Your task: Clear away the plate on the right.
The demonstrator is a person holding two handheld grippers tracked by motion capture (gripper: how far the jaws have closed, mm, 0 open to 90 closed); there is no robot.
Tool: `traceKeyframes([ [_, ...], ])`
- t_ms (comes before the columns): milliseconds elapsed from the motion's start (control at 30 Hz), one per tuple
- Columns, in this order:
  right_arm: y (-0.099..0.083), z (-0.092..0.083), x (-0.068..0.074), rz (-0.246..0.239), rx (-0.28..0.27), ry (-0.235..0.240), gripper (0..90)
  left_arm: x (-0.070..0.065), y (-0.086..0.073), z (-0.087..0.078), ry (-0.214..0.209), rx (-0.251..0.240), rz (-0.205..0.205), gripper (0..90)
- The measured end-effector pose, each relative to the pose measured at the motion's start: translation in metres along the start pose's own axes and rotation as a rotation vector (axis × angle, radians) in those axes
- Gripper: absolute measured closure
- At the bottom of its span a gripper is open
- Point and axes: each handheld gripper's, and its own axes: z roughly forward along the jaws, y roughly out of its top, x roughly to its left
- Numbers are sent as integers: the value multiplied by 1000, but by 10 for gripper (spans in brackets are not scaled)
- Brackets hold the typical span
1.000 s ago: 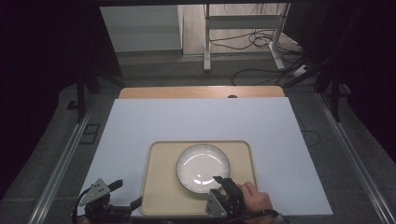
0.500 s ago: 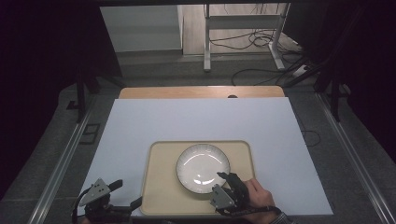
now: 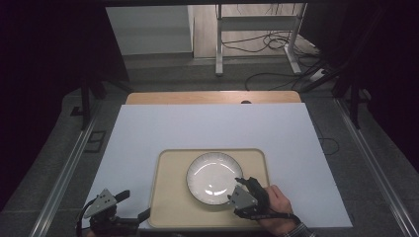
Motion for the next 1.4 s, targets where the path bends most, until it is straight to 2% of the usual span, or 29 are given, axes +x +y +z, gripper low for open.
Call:
traceKeyframes([
  [167,-2,0,-3,20,-4,-6,411,0,0,0,0,0,0,3],
  [233,-3,-1,-6,44,-5,-2,407,0,0,0,0,0,0,3],
  [300,-4,-1,-6,47,-2,-24,386,0,0,0,0,0,0,3],
  [633,-12,0,-12,70,18,-51,359,0,0,0,0,0,0,3],
  [833,-17,1,-16,107,20,-68,315,0,0,0,-1,-1,0,3],
  [1133,-23,2,-23,177,29,-46,265,0,0,0,-1,0,0,3],
  [1200,-26,1,-26,211,25,-29,246,0,0,0,-1,-1,0,3],
  [1400,-31,-1,-34,268,21,-3,208,0,0,0,-1,-1,0,3],
])
